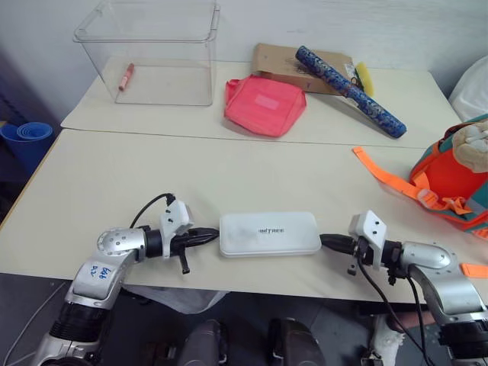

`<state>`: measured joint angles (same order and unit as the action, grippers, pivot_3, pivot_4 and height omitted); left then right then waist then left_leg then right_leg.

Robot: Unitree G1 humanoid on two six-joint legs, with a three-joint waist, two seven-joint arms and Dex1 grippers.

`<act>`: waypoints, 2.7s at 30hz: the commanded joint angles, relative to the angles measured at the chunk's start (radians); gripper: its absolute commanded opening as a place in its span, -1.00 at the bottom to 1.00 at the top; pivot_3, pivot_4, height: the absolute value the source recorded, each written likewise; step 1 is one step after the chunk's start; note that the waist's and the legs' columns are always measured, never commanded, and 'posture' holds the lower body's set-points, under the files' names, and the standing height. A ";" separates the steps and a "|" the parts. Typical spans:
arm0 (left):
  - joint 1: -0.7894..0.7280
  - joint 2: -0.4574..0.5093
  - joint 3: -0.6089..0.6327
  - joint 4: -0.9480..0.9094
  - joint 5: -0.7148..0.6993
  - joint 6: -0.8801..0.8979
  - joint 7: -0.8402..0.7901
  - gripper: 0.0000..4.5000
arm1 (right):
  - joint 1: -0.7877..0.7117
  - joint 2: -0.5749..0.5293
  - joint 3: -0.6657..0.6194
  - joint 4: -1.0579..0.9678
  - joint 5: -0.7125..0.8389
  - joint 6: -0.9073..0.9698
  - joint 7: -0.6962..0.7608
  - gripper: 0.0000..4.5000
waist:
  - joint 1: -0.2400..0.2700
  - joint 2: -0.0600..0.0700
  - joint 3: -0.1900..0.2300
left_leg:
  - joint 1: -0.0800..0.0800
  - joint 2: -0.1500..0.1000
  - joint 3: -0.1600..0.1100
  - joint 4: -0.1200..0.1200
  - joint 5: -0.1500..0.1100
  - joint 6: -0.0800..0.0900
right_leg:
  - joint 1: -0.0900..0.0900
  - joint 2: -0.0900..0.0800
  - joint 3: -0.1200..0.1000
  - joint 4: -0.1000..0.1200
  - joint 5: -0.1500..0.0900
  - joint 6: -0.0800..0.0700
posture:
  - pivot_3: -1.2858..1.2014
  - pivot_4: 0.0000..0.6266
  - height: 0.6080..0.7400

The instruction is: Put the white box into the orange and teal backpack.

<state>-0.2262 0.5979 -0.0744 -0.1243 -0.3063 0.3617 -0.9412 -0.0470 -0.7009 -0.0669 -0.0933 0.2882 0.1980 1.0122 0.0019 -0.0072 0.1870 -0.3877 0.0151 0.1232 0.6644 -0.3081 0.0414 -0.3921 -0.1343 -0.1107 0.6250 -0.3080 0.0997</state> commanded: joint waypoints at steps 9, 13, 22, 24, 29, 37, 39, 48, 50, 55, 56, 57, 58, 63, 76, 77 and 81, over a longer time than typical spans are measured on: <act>-0.134 0.227 0.159 0.125 -0.373 0.794 -0.109 0.20 | 0.210 -0.110 -0.176 -0.072 0.023 -0.071 0.022 -1.00 | 0.002 -0.001 0.000 | 0.000 0.000 -0.001 0.000 0.001 0.000 | 0.001 0.000 -0.001 0.001 0.000 0.000 | 0.03 -0.52 1.00; -0.312 0.189 0.122 0.278 -0.391 1.042 -0.045 0.79 | 0.184 -0.127 -0.149 -0.066 0.002 -0.100 0.034 -1.00 | 0.004 -0.001 0.000 | 0.000 -0.001 -0.002 0.001 0.001 0.001 | 0.001 0.001 -0.001 0.001 0.000 0.000 | 0.03 -0.52 1.00; -0.513 0.031 0.047 0.442 -0.466 1.253 0.122 0.98 | -0.029 -0.083 0.022 -0.045 -0.071 -0.060 0.002 -1.00 | -0.003 -0.002 0.001 | 0.000 0.000 -0.001 0.002 0.002 -0.001 | 0.000 0.003 0.001 0.003 0.000 0.001 | 0.03 -0.52 1.00; -0.531 0.001 0.045 0.465 -0.478 1.253 0.168 0.98 | -0.070 -0.069 0.051 -0.035 -0.079 -0.052 0.000 -1.00 | 0.001 -0.002 0.000 | 0.000 0.000 -0.001 0.002 0.003 -0.001 | 0.000 0.003 0.001 0.003 0.000 0.001 | 0.03 -0.52 1.00; -0.543 -0.023 0.021 0.495 -0.584 1.253 0.257 0.98 | -0.142 -0.043 0.099 -0.029 -0.083 -0.025 -0.001 -1.00 | 0.004 -0.002 0.000 | 0.000 -0.001 -0.002 0.003 0.003 0.000 | 0.001 0.001 0.001 0.003 0.000 0.001 | 0.03 -0.52 1.00; -0.563 -0.078 0.059 0.600 -0.835 1.253 0.458 0.98 | -0.158 -0.024 0.118 -0.041 -0.093 0.000 -0.012 -1.00 | 0.017 -0.002 0.000 | 0.000 -0.002 -0.002 0.004 0.003 0.000 | 0.001 0.001 0.001 0.003 0.000 0.001 | 0.03 -0.52 1.00; -0.567 -0.095 0.081 0.628 -0.889 1.253 0.519 0.98 | -0.148 -0.021 0.119 -0.055 -0.088 0.010 -0.016 -1.00 | 0.018 -0.002 0.000 | 0.000 -0.002 -0.002 0.004 0.003 0.000 | 0.001 0.001 0.001 0.003 0.000 0.001 | 0.03 -0.52 1.00; -0.529 -0.107 0.140 0.546 -1.026 1.253 0.616 0.05 | -0.025 -0.001 0.030 -0.135 -0.007 0.030 -0.055 -1.00 | 0.020 -0.002 0.001 | 0.000 -0.001 -0.002 0.004 0.004 -0.001 | 0.001 0.002 0.001 0.003 0.000 0.001 | 0.03 -0.52 1.00; -0.509 -0.109 0.174 0.483 -1.010 1.249 0.595 -0.24 | 0.029 0.012 -0.036 -0.158 0.049 0.045 -0.071 -1.00 | 0.019 -0.002 0.001 | 0.000 -0.001 -0.002 0.003 0.004 -0.001 | 0.001 0.002 0.001 0.003 0.000 0.001 | 0.03 -0.52 1.00; -0.394 -0.046 0.116 0.205 -0.809 0.931 0.344 -0.25 | 0.209 0.042 -0.222 -0.265 0.185 0.101 -0.116 -0.75 | 0.020 -0.002 0.001 | 0.000 -0.002 -0.001 0.003 0.003 -0.001 | 0.001 0.003 0.001 0.002 0.000 0.001 | 0.03 -0.52 1.00; -0.367 -0.033 0.102 0.161 -0.762 0.828 0.245 -0.25 | 0.256 0.048 -0.260 -0.295 0.198 0.105 -0.129 -0.61 | 0.020 -0.002 0.001 | 0.000 -0.001 -0.001 0.002 0.003 -0.002 | 0.001 0.003 0.001 0.002 0.000 0.000 | 0.03 -0.52 1.00; -0.341 -0.012 0.081 0.132 -0.702 0.714 0.132 -0.25 | 0.325 0.069 -0.320 -0.326 0.204 0.095 -0.154 -0.45 | 0.021 -0.002 0.001 | 0.000 -0.001 -0.001 0.002 0.003 -0.003 | 0.000 0.004 0.002 0.001 0.000 0.000 | 0.03 -0.52 1.00; -0.319 -0.002 0.074 0.118 -0.657 0.614 0.040 -0.25 | 0.387 0.094 -0.377 -0.349 0.213 0.083 -0.178 -0.30 | 0.022 -0.002 0.001 | 0.000 -0.001 0.000 0.001 0.003 -0.003 | 0.000 0.004 0.002 0.001 -0.001 0.000 | 0.03 -0.52 1.00; -0.279 0.005 0.025 0.100 -0.491 0.321 -0.196 -0.25 | 0.577 0.249 -0.630 -0.376 0.281 0.022 -0.295 0.45 | 0.023 -0.002 0.000 | 0.000 -0.001 0.001 0.000 0.000 -0.009 | 0.000 0.003 0.002 -0.002 -0.001 0.000 | 0.03 -0.52 1.00; -0.257 -0.021 -0.017 0.085 -0.383 0.206 -0.330 -0.25 | 0.455 0.049 -0.886 0.077 0.260 -0.082 -0.351 0.97 | -0.005 -0.001 0.000 | 0.001 0.000 0.002 -0.002 0.001 0.000 | 0.000 0.002 0.005 -0.002 -0.001 0.000 | 0.03 -0.52 1.00; -0.252 -0.023 -0.015 0.078 -0.385 0.208 -0.327 -0.25 | 0.416 0.012 -0.871 0.132 0.251 -0.088 -0.338 0.97 | -0.004 -0.001 0.000 | 0.001 0.000 0.002 -0.002 0.001 0.000 | 0.000 0.002 0.004 -0.002 -0.001 0.000 | 0.03 -0.52 1.00; -0.216 -0.012 0.001 0.038 -0.394 0.227 -0.319 -0.25 | 0.170 -0.140 -0.742 0.347 0.227 -0.084 -0.263 0.97 | -0.012 -0.001 0.000 | 0.001 0.000 0.002 -0.002 0.002 0.001 | 0.000 0.002 0.004 -0.001 -0.001 -0.001 | 0.03 -0.52 1.00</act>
<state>-0.4430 0.5785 -0.1002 -0.0342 -0.6785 0.5888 -1.2574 0.1737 -0.7981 -0.8393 0.2068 0.5252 0.1294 0.7189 -0.0103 -0.0077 0.1874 -0.3871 0.0152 0.1254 0.6633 -0.3055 0.0428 -0.3923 -0.1323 -0.1073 0.6246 -0.3091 0.0987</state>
